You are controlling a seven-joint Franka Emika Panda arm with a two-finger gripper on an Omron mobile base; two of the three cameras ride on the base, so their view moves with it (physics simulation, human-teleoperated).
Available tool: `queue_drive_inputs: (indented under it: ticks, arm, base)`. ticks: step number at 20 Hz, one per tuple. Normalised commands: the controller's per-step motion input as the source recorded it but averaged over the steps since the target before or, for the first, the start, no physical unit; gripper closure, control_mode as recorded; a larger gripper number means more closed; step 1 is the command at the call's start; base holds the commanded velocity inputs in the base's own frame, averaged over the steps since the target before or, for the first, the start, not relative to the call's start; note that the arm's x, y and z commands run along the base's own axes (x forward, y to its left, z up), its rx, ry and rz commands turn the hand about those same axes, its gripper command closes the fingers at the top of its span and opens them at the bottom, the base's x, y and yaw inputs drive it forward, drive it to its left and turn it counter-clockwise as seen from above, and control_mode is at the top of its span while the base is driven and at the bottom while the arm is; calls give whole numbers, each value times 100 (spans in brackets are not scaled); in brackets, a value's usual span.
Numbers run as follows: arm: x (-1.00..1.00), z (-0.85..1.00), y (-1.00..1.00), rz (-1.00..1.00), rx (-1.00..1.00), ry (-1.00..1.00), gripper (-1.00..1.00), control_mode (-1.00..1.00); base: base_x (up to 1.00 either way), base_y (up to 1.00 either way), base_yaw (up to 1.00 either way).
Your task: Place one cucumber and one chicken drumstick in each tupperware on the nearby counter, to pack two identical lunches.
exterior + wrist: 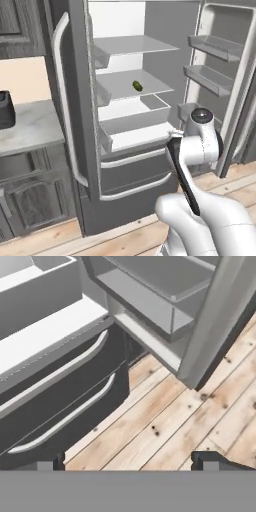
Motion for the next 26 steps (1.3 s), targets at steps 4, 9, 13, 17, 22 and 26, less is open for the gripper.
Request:
queue_drive_inputs:
  ticks: [4,9,13,17,22,26]
  arm:
    - [0,0,0,0,0,0,-100,100]
    - [0,0,0,0,0,0,-100,100]
    - [0,0,0,0,0,0,-100,100]
    - [0,0,0,0,0,0,-100,100]
    - [0,0,0,0,0,0,-100,100]
    - [0,0,0,0,0,0,-100,100]
  base:
    - [34,-57,39]
    - [47,0,33]
    - [20,6,27]
    - [2,0,4]
    - [64,0,-4]
    - [99,0,-5]
